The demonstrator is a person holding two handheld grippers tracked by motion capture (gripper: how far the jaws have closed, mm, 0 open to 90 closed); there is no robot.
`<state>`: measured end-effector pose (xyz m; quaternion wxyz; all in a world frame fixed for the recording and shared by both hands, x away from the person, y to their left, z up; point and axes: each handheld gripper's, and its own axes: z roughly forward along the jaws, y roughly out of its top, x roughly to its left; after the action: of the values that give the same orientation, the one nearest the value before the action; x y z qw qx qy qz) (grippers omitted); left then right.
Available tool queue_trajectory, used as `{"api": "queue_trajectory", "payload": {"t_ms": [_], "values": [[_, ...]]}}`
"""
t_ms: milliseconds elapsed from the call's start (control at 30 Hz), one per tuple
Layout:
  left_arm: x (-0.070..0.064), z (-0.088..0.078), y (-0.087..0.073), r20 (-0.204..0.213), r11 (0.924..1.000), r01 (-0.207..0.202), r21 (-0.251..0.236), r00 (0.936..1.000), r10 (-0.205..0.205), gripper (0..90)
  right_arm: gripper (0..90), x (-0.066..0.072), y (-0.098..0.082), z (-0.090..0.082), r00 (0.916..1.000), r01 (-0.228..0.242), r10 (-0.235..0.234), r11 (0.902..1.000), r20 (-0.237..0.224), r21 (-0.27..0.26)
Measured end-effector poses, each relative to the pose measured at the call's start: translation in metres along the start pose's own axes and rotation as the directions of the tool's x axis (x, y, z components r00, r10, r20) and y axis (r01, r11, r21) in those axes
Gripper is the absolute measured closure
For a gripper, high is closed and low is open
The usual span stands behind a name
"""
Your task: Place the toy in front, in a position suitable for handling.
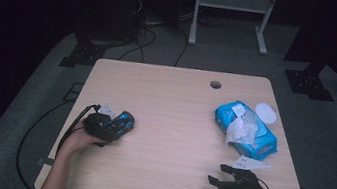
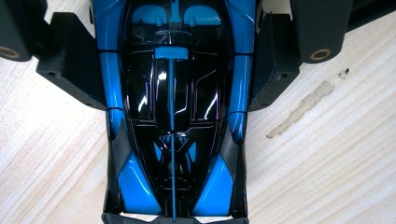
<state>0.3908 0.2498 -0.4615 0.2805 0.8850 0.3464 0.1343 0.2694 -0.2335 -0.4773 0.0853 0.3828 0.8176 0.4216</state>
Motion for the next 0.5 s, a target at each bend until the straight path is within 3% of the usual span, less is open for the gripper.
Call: {"api": "queue_trajectory", "payload": {"t_ms": [300,500], "values": [[-0.001,-0.002,0.0,-0.007,0.9999,-0.009,-0.008,0.9999,0.009,25.8,30.5,0.0,0.0,-0.002,1.0,-0.003,0.003,1.0,0.001,-0.005],[0.002,-0.011,0.0,0.017,0.9966,0.02,-0.08,0.9997,-0.019,26.5,30.5,0.0,0.0,-0.002,1.0,-0.001,0.001,1.0,0.002,-0.004]]}}
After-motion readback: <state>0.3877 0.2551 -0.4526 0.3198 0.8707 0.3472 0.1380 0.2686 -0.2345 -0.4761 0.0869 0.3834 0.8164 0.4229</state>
